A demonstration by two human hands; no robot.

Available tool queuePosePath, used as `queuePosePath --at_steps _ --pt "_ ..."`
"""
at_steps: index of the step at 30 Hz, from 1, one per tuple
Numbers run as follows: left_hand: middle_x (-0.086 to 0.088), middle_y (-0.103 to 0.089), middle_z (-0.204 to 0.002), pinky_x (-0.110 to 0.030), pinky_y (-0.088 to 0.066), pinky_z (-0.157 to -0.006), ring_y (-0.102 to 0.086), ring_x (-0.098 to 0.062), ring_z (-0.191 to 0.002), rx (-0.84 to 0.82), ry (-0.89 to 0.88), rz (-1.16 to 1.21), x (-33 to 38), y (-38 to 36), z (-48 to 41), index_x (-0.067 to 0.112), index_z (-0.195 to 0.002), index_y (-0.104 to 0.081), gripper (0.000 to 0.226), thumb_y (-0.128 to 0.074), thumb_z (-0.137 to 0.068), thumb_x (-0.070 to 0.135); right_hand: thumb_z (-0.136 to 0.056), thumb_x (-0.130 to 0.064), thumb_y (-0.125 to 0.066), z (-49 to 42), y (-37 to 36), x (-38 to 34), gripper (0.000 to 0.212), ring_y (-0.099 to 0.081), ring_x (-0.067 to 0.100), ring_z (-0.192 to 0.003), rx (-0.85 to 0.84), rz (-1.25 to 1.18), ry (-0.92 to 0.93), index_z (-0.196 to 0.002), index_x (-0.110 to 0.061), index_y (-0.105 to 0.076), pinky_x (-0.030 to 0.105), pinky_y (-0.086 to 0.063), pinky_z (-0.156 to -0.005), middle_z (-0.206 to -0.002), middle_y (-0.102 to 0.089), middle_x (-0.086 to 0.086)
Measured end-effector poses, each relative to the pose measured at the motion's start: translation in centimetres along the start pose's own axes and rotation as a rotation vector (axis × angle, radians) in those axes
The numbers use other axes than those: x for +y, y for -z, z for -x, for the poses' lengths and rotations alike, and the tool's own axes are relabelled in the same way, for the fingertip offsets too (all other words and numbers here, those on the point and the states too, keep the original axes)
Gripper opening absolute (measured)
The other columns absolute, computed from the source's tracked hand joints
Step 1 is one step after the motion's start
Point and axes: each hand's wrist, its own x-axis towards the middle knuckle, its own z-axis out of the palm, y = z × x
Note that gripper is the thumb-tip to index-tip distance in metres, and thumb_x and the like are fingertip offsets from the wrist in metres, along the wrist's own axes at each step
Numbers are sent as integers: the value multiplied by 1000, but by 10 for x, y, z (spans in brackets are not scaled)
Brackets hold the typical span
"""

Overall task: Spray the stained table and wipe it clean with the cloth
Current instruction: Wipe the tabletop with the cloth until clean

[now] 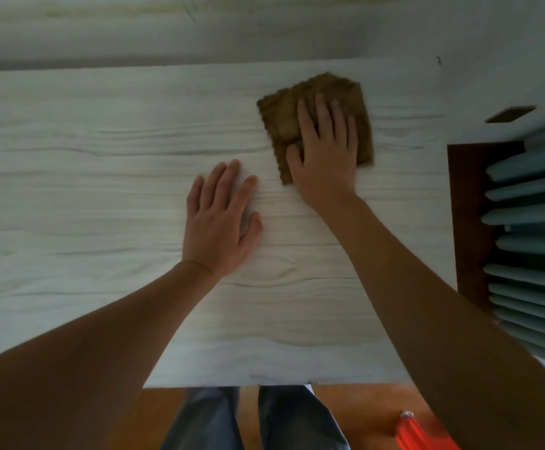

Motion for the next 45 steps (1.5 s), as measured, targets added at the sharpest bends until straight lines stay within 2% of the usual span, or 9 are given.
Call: queuePosePath --at_steps 5,11,18,26,30,34,39,41,45 --pt "-14 -36 -164 -55 -21 -125 -29 -34 -154 -6 9 15 2 5 1 16 -151 -48 59 -44 -98 40 -97 -37 -45 105 6 -6 66 -18 30 -155 -56 12 -3 -159 -20 -30 49 -10 -126 -167 -24 9" --pt "-17 -33 -165 -55 -20 -126 -30 -35 -154 -50 1 59 -28 28 18 12 -150 -47 58 -38 -101 41 -100 -43 -39 201 13 -6 70 -3 27 -157 -217 68 -22 -162 -23 -15 48 -4 -127 -170 -9 7" --pt "-19 -31 -165 -54 -19 -124 -28 -38 -153 -19 172 -51 -116 40 101 13 -154 -42 61 -37 -102 43 -92 -46 -36 113 9 5 72 -21 33 -154 -152 101 -31 -159 -21 -29 49 -13 -125 -167 -25 10" --pt "-16 -28 -168 -53 -16 -127 -23 -36 -156 -4 181 -12 -129 35 106 17 -158 -38 63 -35 -101 45 -101 -45 -32 -34 -9 -54 69 -2 31 -157 -145 103 -160 -163 -23 -11 47 1 -126 -171 -5 8" --pt "-15 -26 -168 -54 -16 -127 -21 -35 -157 -16 175 -27 -131 34 107 17 -158 -37 64 -33 -101 46 -98 -42 -35 -11 -19 -81 69 -8 32 -156 -138 98 -87 -162 -21 -18 49 -4 -126 -170 -12 10" --pt "-16 -25 -169 -54 -17 -127 -21 -34 -157 -11 161 -29 -131 34 106 17 -159 -36 64 -35 -102 46 -93 -39 -44 72 -19 -90 70 -19 34 -154 -92 19 -26 -159 -18 -31 51 -12 -125 -167 -24 12" --pt "-17 -29 -167 -55 -20 -126 -25 -36 -156 30 154 -19 -132 31 107 15 -156 -42 61 -39 -102 43 -101 -46 -37 184 -2 -79 72 4 26 -157 -275 66 -23 -163 -22 -9 47 -2 -127 -171 -3 5" --pt "-17 -31 -166 -55 -21 -125 -26 -36 -155 44 149 -15 -132 31 106 15 -156 -43 61 -40 -102 43 -101 -50 -38 190 4 -64 73 3 24 -157 -299 72 8 -163 -23 -10 45 -2 -127 -171 -4 4" --pt "-18 -32 -165 -54 -21 -125 -28 -37 -154 55 145 -12 -132 31 106 15 -155 -44 60 -41 -102 43 -95 -47 -42 131 6 -35 72 -18 32 -154 -224 78 54 -159 -16 -29 49 -17 -124 -166 -24 12"
